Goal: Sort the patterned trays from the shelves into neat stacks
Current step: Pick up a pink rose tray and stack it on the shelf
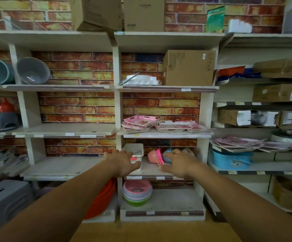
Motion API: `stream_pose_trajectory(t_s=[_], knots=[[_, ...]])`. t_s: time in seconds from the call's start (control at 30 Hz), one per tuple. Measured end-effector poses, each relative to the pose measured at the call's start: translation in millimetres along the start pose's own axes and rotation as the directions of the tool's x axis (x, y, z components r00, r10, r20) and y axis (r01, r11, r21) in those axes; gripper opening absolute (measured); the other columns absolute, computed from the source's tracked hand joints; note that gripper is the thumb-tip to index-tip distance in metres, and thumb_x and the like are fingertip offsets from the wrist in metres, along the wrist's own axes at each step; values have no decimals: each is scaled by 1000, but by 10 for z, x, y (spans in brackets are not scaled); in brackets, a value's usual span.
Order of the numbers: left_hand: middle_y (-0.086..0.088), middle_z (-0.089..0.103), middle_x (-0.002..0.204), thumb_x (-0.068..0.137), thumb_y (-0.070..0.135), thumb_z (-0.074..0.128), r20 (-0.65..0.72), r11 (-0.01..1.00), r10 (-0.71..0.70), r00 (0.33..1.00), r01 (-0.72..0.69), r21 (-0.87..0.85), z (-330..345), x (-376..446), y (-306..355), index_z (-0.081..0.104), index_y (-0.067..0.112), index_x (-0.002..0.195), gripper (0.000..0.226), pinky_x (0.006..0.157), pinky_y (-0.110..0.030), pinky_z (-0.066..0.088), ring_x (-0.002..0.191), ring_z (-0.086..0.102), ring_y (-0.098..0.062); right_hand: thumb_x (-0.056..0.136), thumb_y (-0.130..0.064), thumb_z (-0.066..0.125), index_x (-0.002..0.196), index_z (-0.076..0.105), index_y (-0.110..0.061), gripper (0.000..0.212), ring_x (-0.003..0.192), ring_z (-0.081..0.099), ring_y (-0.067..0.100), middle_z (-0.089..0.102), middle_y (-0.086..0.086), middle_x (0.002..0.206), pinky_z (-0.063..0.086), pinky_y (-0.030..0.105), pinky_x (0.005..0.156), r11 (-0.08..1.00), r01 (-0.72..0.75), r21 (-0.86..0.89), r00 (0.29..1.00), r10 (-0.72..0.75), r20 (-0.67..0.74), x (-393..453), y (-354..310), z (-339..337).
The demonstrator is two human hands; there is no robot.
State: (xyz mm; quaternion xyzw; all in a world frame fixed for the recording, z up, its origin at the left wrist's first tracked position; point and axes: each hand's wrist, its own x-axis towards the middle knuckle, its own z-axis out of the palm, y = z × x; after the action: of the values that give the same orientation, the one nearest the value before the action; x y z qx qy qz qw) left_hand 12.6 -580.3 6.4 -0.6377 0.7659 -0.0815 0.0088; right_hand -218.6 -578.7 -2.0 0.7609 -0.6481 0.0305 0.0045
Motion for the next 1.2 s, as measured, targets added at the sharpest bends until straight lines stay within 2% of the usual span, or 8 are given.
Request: stream_pose_trajectory(t_s=[0.1,0.3,0.43,0.57,0.8,0.97,1.2], knots=[[-2,25,156,86,75,20,-7,1000,-11,1000,11,6,65,608,-8,23,27,149,79,110,-55,24,141,25,-27,86,-74,37,146,27,-38,72,137,27,32,25,5,152,30,49,107,1000,27,-9,1000,-27,-10,565,235,-38],[-2,27,156,81,79,19,-27,997,-66,997,65,-32,70,1805,9,24,28,149,85,109,-54,26,139,27,-28,84,-76,37,151,20,-34,82,140,22,32,19,4,157,30,50,108,999,26,25,1000,-26,-12,1667,811,-84],[-4,33,152,81,78,20,2,998,-47,999,47,-48,169,2396,98,26,28,148,84,107,-50,30,136,33,-27,83,-78,37,151,20,-35,82,140,21,31,20,2,156,30,49,109,999,36,19,999,-37,15,2242,1092,-24],[-2,40,148,76,80,17,-19,994,-39,999,37,-101,218,2996,86,32,29,145,86,105,-52,32,132,37,-26,82,-77,38,150,20,-36,81,140,22,30,20,1,157,28,49,110,999,37,18,999,-38,22,2763,1280,56],[0,29,155,83,77,21,-2,997,-48,999,48,-63,397,4121,-20,27,30,148,81,111,-51,25,140,28,-25,85,-73,41,151,20,-33,80,141,22,29,19,3,157,31,48,109,999,34,34,999,-35,29,3799,1487,183],[-1,27,156,85,76,24,-37,993,-37,999,32,-117,503,5019,-302,25,29,149,79,112,-50,24,140,27,-26,83,-75,42,151,20,-35,82,144,16,29,13,2,160,23,50,113,999,0,38,1000,-1,27,4703,1539,187],[-4,31,154,86,73,28,-39,991,-20,999,14,-130,601,5997,-563,26,27,149,78,109,-45,25,138,31,-28,83,-74,43,150,24,-34,80,139,26,29,23,5,155,29,47,110,1000,16,15,1000,-16,16,5729,1524,189]])
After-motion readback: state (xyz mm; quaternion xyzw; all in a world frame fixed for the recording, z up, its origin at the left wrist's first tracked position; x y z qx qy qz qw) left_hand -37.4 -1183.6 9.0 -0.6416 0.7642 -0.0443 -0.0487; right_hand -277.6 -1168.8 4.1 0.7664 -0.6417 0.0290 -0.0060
